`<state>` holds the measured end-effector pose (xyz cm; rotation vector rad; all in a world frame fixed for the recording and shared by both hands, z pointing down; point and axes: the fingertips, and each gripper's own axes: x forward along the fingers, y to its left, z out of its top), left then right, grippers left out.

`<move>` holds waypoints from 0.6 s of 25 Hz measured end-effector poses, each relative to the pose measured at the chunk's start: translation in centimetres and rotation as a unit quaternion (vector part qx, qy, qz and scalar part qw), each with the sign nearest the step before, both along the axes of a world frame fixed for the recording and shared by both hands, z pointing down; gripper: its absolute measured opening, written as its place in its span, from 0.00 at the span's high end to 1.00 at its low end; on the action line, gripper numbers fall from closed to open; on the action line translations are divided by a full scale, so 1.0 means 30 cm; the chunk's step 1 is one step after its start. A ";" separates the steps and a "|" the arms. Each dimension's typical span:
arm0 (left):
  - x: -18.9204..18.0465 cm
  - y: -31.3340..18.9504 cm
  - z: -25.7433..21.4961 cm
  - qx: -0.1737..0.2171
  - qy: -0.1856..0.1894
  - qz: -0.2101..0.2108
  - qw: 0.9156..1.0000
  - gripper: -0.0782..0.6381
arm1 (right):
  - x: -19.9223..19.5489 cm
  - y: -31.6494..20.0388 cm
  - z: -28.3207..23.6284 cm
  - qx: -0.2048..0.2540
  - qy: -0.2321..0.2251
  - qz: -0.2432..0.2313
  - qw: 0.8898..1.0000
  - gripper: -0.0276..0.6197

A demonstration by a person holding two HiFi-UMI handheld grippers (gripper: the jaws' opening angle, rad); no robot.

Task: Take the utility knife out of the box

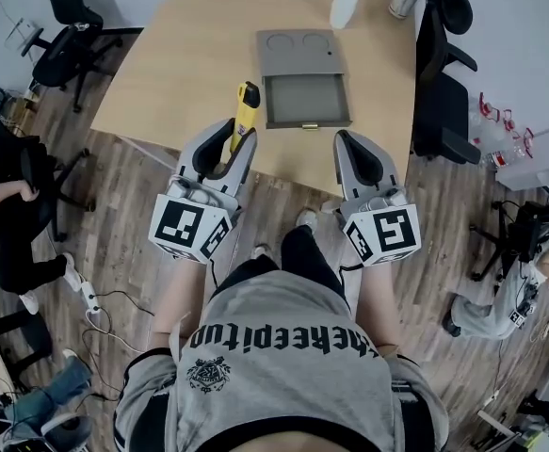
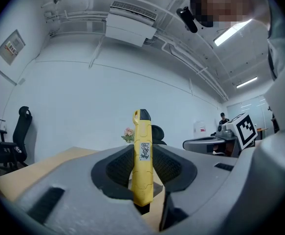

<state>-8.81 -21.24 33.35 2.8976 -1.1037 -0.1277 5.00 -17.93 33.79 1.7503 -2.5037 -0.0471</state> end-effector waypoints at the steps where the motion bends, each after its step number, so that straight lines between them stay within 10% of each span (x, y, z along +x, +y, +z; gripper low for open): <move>1: -0.010 0.009 -0.005 0.002 0.002 0.000 1.000 0.71 | -0.009 0.010 -0.006 0.003 0.001 0.003 1.000 0.95; 15: -0.129 0.092 -0.054 0.019 0.032 0.011 0.999 0.71 | -0.089 0.117 -0.072 0.025 0.014 0.036 0.999 0.95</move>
